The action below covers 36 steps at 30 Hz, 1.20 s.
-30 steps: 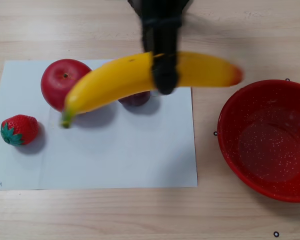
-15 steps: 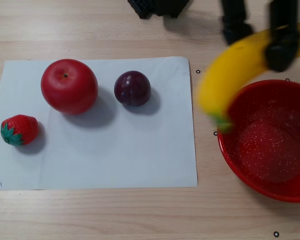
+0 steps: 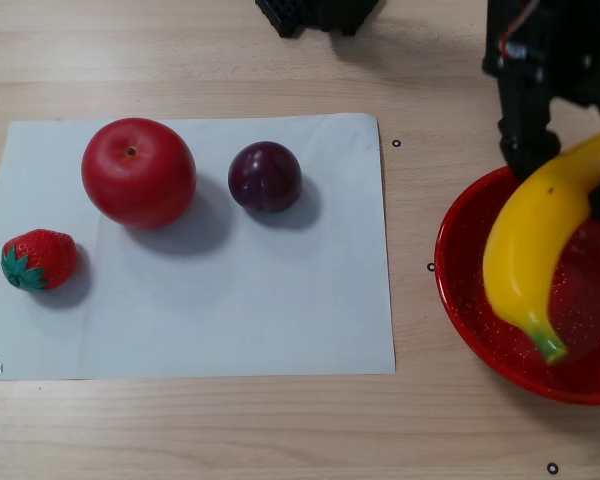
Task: Grasp the banana and put it in the red bowl.
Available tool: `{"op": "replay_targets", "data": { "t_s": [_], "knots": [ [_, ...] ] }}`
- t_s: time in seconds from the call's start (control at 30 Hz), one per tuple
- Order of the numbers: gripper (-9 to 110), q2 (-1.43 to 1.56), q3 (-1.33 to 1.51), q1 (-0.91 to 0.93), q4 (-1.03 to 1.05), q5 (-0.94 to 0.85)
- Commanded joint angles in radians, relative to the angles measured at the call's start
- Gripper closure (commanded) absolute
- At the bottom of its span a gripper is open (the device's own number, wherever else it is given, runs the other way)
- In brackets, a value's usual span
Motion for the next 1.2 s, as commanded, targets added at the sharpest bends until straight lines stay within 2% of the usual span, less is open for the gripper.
{"op": "replay_targets", "data": {
  "t_s": [0.0, 0.13, 0.27, 0.5, 0.7, 1.17],
  "knots": [
    [74, 0.044, -0.063, 0.015, -0.032, 0.021],
    [66, 0.006, -0.089, 0.012, -0.005, 0.035],
    [66, 0.0, -0.137, 0.006, 0.035, 0.029],
    [78, 0.071, -0.17, -0.015, 0.104, -0.005],
    [101, 0.158, -0.172, -0.035, 0.146, -0.015],
    [101, 0.437, -0.02, -0.166, 0.218, -0.026]
  ]
}}
